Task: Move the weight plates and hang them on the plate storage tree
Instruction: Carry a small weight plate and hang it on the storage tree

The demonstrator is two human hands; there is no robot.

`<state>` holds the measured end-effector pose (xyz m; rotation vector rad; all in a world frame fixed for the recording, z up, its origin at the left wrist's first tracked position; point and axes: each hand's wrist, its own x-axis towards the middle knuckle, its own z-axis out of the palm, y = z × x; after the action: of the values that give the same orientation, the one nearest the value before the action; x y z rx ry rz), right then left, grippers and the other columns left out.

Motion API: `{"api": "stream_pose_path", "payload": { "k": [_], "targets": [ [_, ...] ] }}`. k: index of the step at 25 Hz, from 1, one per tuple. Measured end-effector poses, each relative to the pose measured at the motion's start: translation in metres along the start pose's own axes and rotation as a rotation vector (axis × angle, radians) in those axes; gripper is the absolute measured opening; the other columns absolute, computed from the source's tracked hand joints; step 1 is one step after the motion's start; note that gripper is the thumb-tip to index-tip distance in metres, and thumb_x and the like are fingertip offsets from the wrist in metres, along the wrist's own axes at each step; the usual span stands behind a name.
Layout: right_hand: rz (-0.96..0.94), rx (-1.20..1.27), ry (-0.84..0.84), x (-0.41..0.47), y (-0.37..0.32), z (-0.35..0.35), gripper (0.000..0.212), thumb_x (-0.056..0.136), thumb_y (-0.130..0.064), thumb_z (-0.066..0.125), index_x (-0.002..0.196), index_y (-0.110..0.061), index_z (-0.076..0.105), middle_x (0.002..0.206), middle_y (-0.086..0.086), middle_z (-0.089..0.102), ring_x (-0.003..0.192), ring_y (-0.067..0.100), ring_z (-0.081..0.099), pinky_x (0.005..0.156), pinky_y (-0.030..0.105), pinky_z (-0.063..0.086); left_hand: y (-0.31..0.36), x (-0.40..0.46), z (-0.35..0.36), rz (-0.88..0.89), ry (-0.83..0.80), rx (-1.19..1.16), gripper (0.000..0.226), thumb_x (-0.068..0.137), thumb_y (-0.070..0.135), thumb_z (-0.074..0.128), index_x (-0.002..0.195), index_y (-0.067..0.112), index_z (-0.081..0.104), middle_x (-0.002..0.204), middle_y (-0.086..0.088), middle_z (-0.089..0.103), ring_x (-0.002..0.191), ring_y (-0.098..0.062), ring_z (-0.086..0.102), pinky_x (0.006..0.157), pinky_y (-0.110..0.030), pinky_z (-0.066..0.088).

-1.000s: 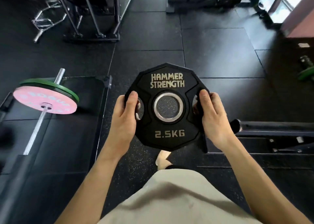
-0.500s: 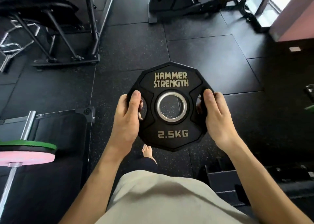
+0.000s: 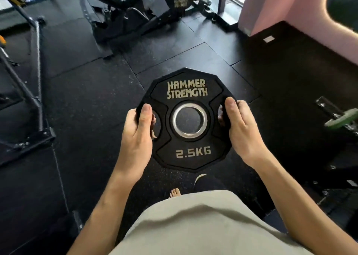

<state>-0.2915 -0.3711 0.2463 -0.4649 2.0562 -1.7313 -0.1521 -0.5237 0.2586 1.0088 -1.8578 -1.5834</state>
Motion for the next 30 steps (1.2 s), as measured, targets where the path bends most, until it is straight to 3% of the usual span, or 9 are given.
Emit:
{"api": "stream_pose_path", "payload": {
  "k": [3, 7, 12, 19, 24, 30],
  "targets": [
    [0.015, -0.002, 0.123, 0.079, -0.006, -0.001, 0.039, 0.102, -0.044, 0.036, 0.096, -0.007, 0.048, 0.073, -0.007, 0.054, 0.067, 0.004, 0.050, 0.073, 0.029, 0.042, 0.013, 0.095, 0.032, 0.024, -0.119, 0.014, 0.036, 0.100, 0.049, 0.040, 0.084, 0.018, 0.050, 0.074, 0.004, 0.051, 0.060, -0.001, 0.047, 0.060, -0.013, 0.043],
    [0.038, 0.014, 0.224, 0.186, -0.008, -0.016, 0.038, 0.102, -0.043, 0.035, 0.099, -0.007, 0.047, 0.074, -0.006, 0.053, 0.063, -0.002, 0.050, 0.066, 0.019, 0.043, 0.028, 0.213, 0.092, 0.056, -0.234, 0.034, 0.044, 0.091, 0.064, 0.041, 0.084, 0.021, 0.051, 0.078, 0.000, 0.053, 0.069, -0.011, 0.049, 0.069, -0.029, 0.043],
    [0.066, 0.002, 0.339, 0.330, -0.024, -0.054, 0.037, 0.102, -0.040, 0.036, 0.100, -0.005, 0.048, 0.074, -0.003, 0.052, 0.061, -0.005, 0.049, 0.062, 0.012, 0.042, 0.060, 0.355, 0.185, 0.074, -0.322, 0.001, 0.050, 0.081, 0.071, 0.044, 0.083, 0.022, 0.051, 0.081, -0.003, 0.053, 0.074, -0.017, 0.048, 0.074, -0.037, 0.042],
    [0.090, -0.006, 0.475, 0.509, -0.034, -0.102, 0.036, 0.102, -0.042, 0.037, 0.095, -0.009, 0.049, 0.071, -0.005, 0.054, 0.062, -0.003, 0.051, 0.061, 0.013, 0.043, 0.099, 0.528, 0.305, 0.066, -0.479, -0.060, 0.048, 0.081, 0.069, 0.046, 0.081, 0.022, 0.048, 0.077, 0.001, 0.050, 0.070, -0.012, 0.049, 0.068, -0.032, 0.044],
    [0.090, -0.022, 0.594, 0.651, -0.037, -0.128, 0.033, 0.102, -0.041, 0.037, 0.091, -0.012, 0.049, 0.071, -0.005, 0.054, 0.060, -0.005, 0.052, 0.060, 0.010, 0.044, 0.123, 0.670, 0.397, 0.109, -0.634, -0.021, 0.054, 0.083, 0.071, 0.043, 0.084, 0.018, 0.049, 0.080, -0.007, 0.049, 0.071, -0.018, 0.046, 0.068, -0.036, 0.041],
    [0.131, -0.003, 0.796, 0.795, -0.056, -0.186, 0.033, 0.102, -0.042, 0.037, 0.090, -0.015, 0.051, 0.072, -0.006, 0.056, 0.063, -0.004, 0.053, 0.063, 0.011, 0.044, 0.184, 0.806, 0.523, 0.107, -0.834, -0.035, 0.045, 0.093, 0.060, 0.044, 0.086, 0.016, 0.050, 0.080, -0.002, 0.047, 0.068, -0.009, 0.043, 0.063, -0.026, 0.038]
  ]
}}
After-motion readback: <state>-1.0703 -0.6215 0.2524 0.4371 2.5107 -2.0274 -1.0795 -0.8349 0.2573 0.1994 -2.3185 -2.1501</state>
